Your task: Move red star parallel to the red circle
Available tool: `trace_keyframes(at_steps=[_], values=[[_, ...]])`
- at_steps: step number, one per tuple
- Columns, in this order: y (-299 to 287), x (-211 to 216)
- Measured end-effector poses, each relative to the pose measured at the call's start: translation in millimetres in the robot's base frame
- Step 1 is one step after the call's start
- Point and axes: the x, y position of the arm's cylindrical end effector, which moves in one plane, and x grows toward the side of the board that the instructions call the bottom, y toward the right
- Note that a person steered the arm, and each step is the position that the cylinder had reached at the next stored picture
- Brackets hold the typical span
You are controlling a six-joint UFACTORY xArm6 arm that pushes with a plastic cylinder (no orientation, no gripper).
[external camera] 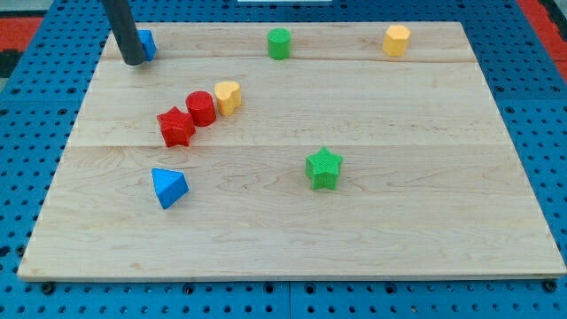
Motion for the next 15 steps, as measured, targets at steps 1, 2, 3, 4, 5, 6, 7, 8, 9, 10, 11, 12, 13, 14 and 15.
trace_keyframes(at_steps=[1,2,3,4,5,6,7,8,9,10,11,12,13,14,15], values=[[0.0,-0.3],[1.0,-0.3],[7.9,3.5],[44.2,40.3],[82.6,72.3],[173.5,85.2],[177.7,88.9],[181.8,86.4],[206.9,86.4],[208.1,79.2],[190.0,69.0],[181.8,65.3],[188.1,70.7],[185.8,143.4],[153.8,187.3]])
